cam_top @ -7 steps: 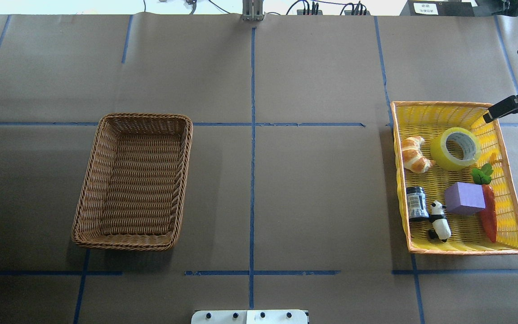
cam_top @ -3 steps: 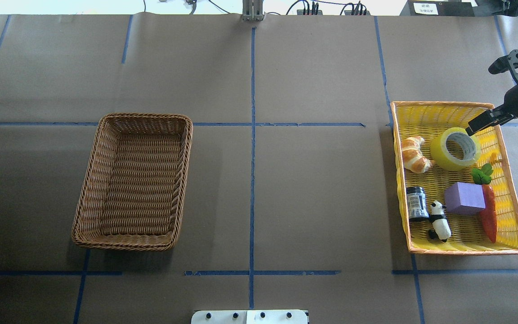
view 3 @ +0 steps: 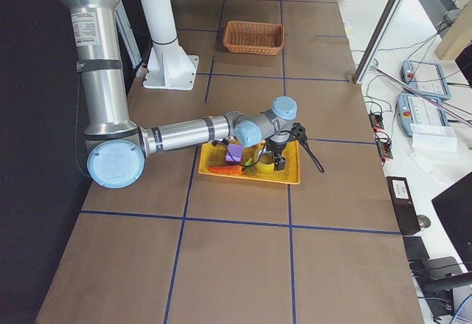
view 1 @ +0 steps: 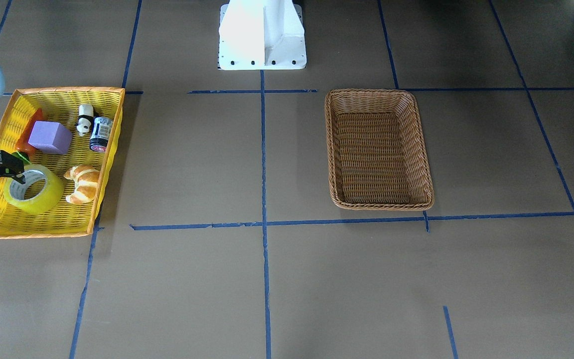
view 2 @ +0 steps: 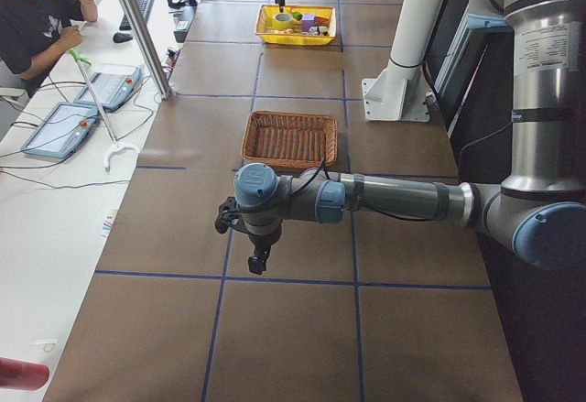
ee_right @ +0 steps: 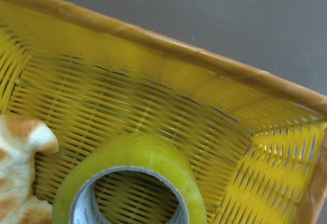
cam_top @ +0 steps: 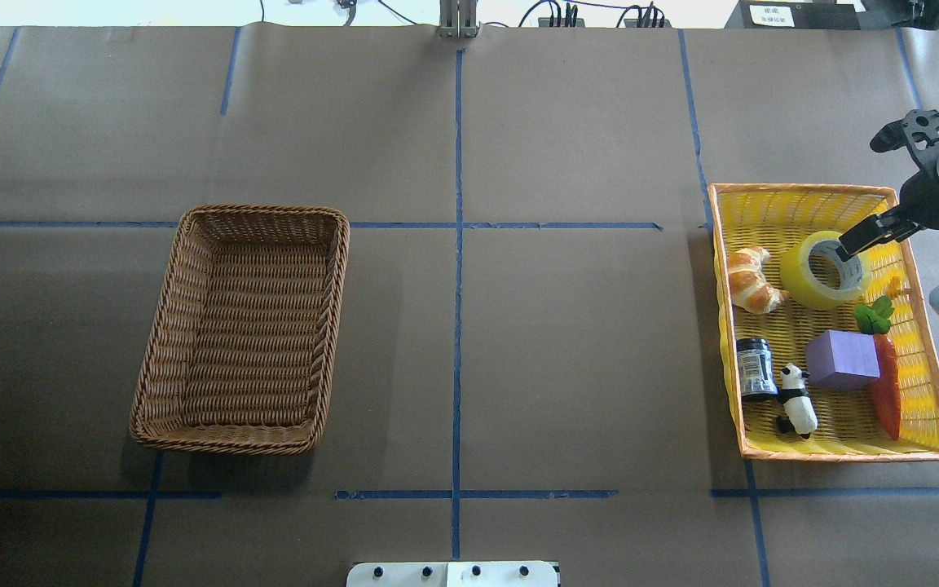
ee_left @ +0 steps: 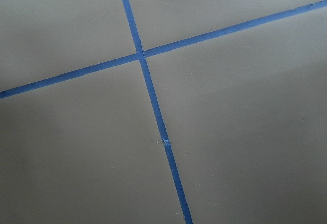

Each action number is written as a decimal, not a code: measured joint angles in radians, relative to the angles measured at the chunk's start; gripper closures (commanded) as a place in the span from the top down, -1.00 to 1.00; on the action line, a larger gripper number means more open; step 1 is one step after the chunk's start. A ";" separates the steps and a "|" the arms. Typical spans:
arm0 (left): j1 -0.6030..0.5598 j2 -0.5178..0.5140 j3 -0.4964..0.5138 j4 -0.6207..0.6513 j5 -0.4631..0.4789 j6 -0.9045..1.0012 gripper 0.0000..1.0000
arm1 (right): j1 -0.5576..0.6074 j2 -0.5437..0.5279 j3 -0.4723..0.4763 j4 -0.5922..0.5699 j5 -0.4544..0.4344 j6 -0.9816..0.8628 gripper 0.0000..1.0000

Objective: Move tape to another basket

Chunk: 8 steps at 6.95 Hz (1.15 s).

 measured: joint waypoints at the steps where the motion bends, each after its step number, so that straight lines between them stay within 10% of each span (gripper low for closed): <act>1: 0.000 0.000 0.000 0.000 0.000 0.000 1.00 | -0.013 0.011 -0.019 0.000 -0.006 0.000 0.95; 5: 0.000 0.000 -0.001 0.000 -0.001 0.001 1.00 | -0.033 0.031 -0.080 0.000 -0.031 -0.009 0.58; 8: 0.000 0.000 -0.001 0.000 -0.001 0.001 1.00 | -0.041 0.034 -0.099 -0.001 -0.033 -0.007 -0.85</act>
